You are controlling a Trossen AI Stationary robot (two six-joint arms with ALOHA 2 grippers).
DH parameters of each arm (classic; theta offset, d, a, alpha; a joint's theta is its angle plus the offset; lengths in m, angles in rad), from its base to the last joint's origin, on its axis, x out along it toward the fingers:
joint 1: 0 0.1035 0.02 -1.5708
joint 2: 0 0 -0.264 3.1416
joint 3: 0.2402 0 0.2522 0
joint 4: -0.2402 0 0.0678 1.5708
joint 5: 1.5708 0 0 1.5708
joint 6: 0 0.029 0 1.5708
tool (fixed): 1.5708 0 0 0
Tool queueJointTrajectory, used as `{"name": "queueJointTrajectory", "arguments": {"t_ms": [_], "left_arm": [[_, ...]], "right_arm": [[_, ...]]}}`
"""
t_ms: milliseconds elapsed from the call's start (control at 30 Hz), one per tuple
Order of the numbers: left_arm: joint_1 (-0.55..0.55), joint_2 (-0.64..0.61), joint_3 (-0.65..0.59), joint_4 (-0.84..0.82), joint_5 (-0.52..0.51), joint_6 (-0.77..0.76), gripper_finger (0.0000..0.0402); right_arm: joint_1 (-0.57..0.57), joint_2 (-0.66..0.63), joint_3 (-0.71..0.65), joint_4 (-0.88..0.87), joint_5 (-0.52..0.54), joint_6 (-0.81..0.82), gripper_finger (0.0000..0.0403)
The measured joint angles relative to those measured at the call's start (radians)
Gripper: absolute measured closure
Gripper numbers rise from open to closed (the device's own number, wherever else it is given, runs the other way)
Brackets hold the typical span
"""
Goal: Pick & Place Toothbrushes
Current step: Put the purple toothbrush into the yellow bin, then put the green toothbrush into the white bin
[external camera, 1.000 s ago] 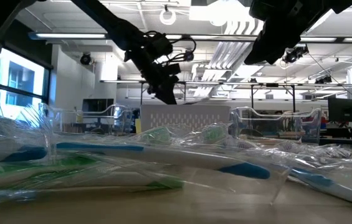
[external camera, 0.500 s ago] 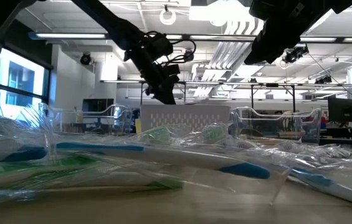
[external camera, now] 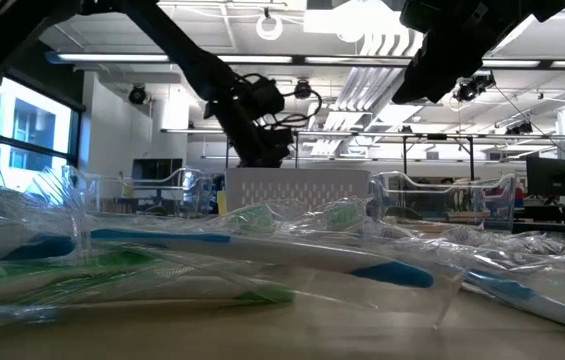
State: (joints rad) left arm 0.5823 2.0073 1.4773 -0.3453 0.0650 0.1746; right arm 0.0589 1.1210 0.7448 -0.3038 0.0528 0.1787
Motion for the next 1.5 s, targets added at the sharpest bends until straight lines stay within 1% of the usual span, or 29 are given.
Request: {"name": "queueJointTrajectory", "arguments": {"t_ms": [267, 433, 600, 767, 1000, 1133, 1267, 1400, 1500], "left_arm": [[0.001, 0.018, 0.000, 0.003, -0.001, 0.001, 0.0380], [0.000, 0.018, 0.000, 0.004, -0.007, 0.034, 0.0378], [0.000, 0.018, 0.000, 0.004, -0.039, 0.030, 0.0349], [0.000, 0.018, 0.000, 0.006, -0.041, 0.029, 0.0316], [0.000, 0.018, 0.000, 0.006, -0.041, 0.028, 0.0300], [0.000, 0.018, 0.000, 0.016, -0.040, 0.028, 0.0303], [0.000, 0.018, 0.000, 0.067, -0.029, 0.029, 0.0317], [0.000, 0.018, 0.001, 0.114, 0.018, 0.049, 0.0344], [0.000, 0.012, 0.002, 0.110, 0.040, 0.068, 0.0372]], "right_arm": [[0.000, 0.000, 0.000, 0.000, 0.000, 0.000, 0.0401], [0.000, 0.000, 0.000, 0.000, 0.000, 0.000, 0.0401], [0.000, 0.000, 0.000, 0.000, 0.000, 0.000, 0.0401], [0.000, 0.000, 0.000, 0.000, 0.000, 0.000, 0.0401], [0.000, 0.000, 0.000, 0.000, 0.000, 0.000, 0.0401], [0.000, 0.000, 0.000, 0.000, 0.000, 0.000, 0.0401], [0.000, 0.000, 0.000, 0.000, 0.000, 0.000, 0.0401], [0.000, 0.000, 0.000, 0.000, 0.000, 0.000, 0.0401], [0.000, 0.000, 0.000, 0.000, 0.000, 0.000, 0.0401]]}}
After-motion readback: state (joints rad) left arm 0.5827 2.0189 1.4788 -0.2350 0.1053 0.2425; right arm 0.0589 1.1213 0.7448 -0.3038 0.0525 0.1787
